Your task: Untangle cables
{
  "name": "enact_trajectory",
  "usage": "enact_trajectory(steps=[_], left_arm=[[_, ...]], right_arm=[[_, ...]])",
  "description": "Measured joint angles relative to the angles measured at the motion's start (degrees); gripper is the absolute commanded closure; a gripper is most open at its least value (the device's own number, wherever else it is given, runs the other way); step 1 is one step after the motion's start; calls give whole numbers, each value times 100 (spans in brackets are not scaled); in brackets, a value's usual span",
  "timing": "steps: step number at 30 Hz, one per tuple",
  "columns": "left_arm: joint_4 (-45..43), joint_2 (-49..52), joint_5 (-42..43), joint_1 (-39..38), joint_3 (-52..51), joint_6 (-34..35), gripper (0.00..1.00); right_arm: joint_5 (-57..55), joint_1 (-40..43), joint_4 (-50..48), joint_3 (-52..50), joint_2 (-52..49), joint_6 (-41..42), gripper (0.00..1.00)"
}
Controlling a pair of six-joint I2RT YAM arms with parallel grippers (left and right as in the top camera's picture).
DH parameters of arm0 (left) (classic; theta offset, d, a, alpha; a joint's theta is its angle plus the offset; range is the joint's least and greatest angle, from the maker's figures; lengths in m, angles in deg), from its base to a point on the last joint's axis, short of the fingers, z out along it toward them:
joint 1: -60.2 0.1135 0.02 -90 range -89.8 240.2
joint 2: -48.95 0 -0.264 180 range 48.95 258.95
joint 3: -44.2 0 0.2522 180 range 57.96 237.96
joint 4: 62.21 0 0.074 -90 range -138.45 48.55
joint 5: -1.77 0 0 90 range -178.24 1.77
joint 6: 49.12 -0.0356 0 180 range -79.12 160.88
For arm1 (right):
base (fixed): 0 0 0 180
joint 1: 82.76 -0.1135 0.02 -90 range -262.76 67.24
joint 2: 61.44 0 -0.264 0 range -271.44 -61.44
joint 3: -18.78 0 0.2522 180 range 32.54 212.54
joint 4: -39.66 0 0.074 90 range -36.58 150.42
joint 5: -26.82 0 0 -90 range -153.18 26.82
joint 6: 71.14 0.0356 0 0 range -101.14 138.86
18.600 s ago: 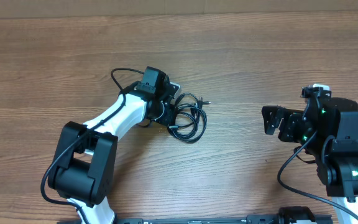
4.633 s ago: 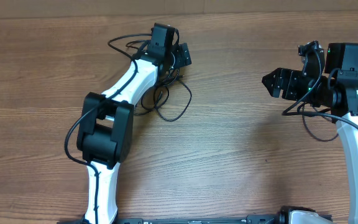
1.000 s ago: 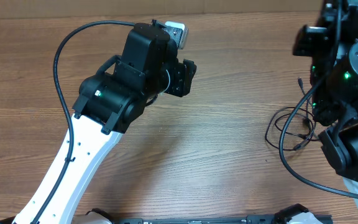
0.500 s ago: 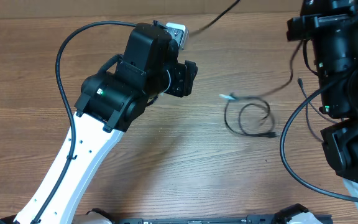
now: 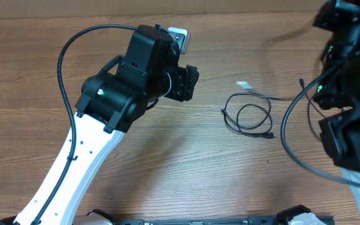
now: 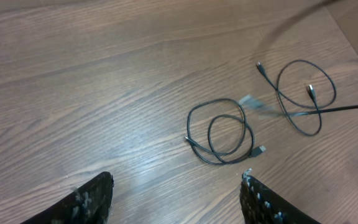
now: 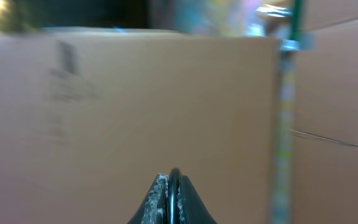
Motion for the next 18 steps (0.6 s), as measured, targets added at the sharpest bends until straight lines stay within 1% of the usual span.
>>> enact_trajectory(steps=[5,9,12,15,18], left_arm=[[234,0,24,0,0,0,35],[334,0,20,0,0,0,35],[417,0,-57,0,0,0,36],[560,0,-201,0,0,0,36],[691,0,-289,0,0,0,36]], right_arm=[[-286,964,625,2,-267,-24,96],[-157,1685,1178,2,-560,131,96],[369,2312,1856,2,-743,584,96],[1259,3082,2461,2,-960,1196,96],[2061,3779,2894,2,-1248,1628,96]])
